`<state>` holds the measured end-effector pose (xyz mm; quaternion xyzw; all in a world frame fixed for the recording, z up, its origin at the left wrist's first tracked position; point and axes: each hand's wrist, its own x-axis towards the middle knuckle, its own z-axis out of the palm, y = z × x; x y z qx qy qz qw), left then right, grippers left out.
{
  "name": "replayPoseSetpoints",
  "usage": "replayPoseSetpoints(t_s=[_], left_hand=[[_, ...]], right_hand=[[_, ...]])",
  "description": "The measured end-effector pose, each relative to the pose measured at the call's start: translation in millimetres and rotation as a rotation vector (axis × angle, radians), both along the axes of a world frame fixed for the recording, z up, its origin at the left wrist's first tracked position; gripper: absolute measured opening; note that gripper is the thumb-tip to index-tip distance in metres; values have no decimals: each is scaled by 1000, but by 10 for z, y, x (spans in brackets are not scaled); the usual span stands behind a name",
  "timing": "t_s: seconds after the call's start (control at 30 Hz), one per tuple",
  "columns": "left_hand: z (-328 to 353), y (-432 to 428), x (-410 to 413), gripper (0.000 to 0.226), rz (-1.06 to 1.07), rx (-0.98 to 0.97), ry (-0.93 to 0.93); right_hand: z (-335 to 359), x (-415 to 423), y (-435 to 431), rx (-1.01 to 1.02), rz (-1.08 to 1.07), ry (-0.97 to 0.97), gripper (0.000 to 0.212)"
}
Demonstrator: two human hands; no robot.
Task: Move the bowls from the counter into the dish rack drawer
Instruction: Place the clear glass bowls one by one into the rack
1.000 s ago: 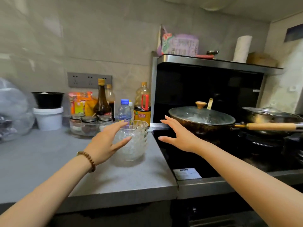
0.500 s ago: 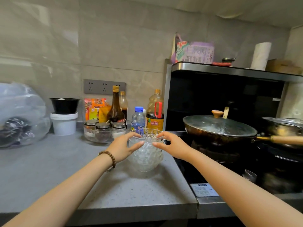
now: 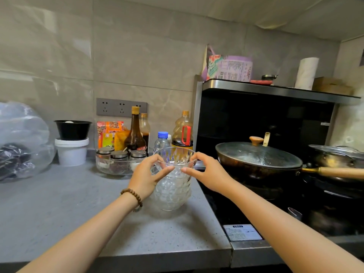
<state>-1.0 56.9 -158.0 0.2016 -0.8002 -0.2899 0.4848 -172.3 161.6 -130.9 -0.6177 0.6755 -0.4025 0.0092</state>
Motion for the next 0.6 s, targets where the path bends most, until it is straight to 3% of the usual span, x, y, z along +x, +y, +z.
replayPoseSetpoints(t_s=[0.27,0.4,0.6], left_hand=[[148,618,-262,31,-367,233,138],[85,999,-526,32,-566,357,27],[-244,1583,-1042,37,-703,422,-174]], right_hand=[[307,-104,890,-62,-14,154,34],[276,-215,1482,37,50,117,32],[-82,-572,2269,183,61,-61,31]])
